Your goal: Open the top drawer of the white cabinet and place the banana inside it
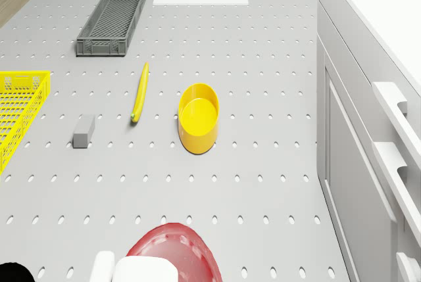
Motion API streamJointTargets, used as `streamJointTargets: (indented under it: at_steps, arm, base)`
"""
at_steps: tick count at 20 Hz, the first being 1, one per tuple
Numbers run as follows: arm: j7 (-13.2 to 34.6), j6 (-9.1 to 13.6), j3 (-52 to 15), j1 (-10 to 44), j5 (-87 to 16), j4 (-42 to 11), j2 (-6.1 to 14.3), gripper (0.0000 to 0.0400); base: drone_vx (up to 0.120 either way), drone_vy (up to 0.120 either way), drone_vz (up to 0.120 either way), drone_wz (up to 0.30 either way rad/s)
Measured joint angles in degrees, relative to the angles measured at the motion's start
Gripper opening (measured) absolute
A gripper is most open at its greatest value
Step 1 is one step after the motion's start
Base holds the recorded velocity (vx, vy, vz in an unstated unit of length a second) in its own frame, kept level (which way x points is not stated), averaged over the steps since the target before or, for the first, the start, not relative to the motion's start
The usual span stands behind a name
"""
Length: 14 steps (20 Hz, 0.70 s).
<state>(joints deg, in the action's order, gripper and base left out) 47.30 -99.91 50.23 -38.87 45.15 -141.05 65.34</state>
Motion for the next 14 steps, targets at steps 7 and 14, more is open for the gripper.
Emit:
streamJointTargets:
  at_steps: [7, 14]
  arm:
    - [0.47, -0.55, 0.16, -0.58, -0.56, -0.09, 0.67, 0.0400]
    - [0.89, -1.03, 0.30, -1.09, -1.06, -0.16, 1.27, 0.0400]
  base:
    - [0.063, -0.120, 0.000, 0.000]
    - [0.063, -0.114, 0.017, 0.000]
